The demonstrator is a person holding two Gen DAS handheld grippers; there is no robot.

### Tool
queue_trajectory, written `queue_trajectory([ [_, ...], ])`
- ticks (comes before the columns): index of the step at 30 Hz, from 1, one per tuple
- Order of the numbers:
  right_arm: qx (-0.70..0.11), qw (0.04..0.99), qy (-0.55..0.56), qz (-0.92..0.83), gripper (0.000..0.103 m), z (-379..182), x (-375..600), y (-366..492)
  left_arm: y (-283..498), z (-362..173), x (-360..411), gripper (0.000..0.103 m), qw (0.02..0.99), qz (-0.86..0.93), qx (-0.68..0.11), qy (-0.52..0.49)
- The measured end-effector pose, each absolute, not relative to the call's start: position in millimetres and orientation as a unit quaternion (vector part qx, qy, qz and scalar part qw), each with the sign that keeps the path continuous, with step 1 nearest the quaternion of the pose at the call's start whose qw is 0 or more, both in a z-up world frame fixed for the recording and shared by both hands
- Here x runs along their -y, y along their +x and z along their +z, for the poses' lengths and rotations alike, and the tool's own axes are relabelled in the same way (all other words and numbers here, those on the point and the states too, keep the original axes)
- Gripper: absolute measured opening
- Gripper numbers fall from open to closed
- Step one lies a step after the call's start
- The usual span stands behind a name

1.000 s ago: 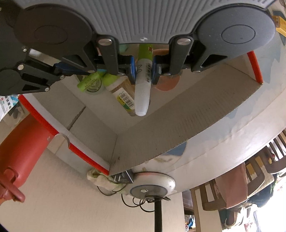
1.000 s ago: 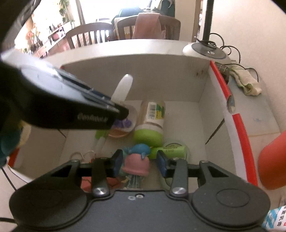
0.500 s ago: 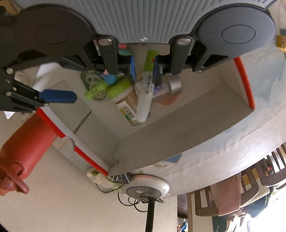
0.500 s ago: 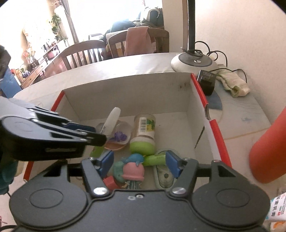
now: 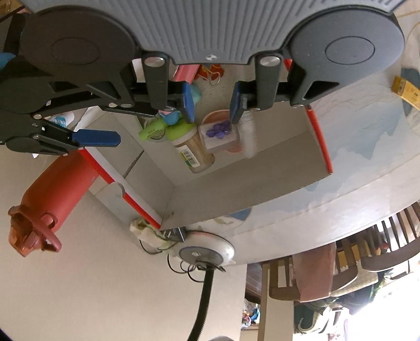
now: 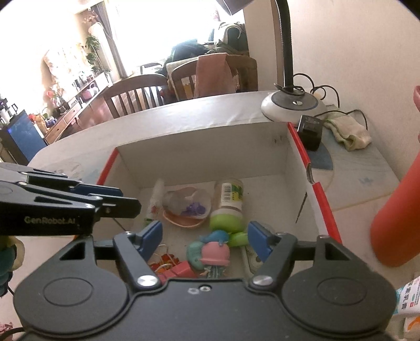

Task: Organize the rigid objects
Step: 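Withdraw both tools from the box toward the remaining table items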

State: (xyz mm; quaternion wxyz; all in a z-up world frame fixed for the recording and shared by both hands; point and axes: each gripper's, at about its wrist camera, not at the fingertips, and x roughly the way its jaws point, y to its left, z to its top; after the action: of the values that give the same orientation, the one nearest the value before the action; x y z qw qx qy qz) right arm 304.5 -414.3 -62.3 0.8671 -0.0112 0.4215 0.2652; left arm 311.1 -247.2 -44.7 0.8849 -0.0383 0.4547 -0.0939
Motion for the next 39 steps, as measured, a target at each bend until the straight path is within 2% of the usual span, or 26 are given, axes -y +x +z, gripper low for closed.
queue_trajectory([
  [13,-0.39,0.862,0.002,0.322,0.081,-35.3,397.8,275.8,264.5,-16.9,218.2,0.03,0.903,-0.071,-0.416,-0.079],
  [14,-0.388,0.861,0.001,0.328,0.082,-32.9,393.9,272.9,260.9,-15.3,214.7,0.036,0.904,-0.067,-0.413,-0.082],
  [15,-0.385,0.86,0.0,0.335,0.083,-30.7,389.7,270.4,256.3,-13.5,210.3,0.054,0.906,-0.063,-0.409,-0.086],
  [17,-0.38,0.858,-0.005,0.345,0.084,-27.1,380.6,266.1,245.6,-9.0,200.1,0.073,0.914,-0.047,-0.393,-0.089],
  [18,-0.377,0.858,-0.009,0.349,0.085,-25.5,375.2,264.4,239.4,-6.3,193.5,0.074,0.918,-0.044,-0.382,-0.093],
  [22,-0.37,0.854,-0.012,0.366,0.087,-20.9,353.3,259.0,223.5,-0.4,172.1,0.075,0.924,-0.023,-0.369,-0.097],
  [27,-0.356,0.853,-0.015,0.381,0.099,-15.7,321.4,249.7,201.6,-0.9,139.4,0.079,0.929,0.01,-0.358,-0.097],
  [37,-0.339,0.85,-0.023,0.404,0.102,-11.6,246.3,238.9,167.1,-12.6,59.5,0.084,0.93,0.063,-0.349,-0.098],
  [39,-0.342,0.847,-0.026,0.405,0.102,-14.0,229.9,239.9,161.7,-16.3,41.6,0.088,0.929,0.071,-0.348,-0.104],
])
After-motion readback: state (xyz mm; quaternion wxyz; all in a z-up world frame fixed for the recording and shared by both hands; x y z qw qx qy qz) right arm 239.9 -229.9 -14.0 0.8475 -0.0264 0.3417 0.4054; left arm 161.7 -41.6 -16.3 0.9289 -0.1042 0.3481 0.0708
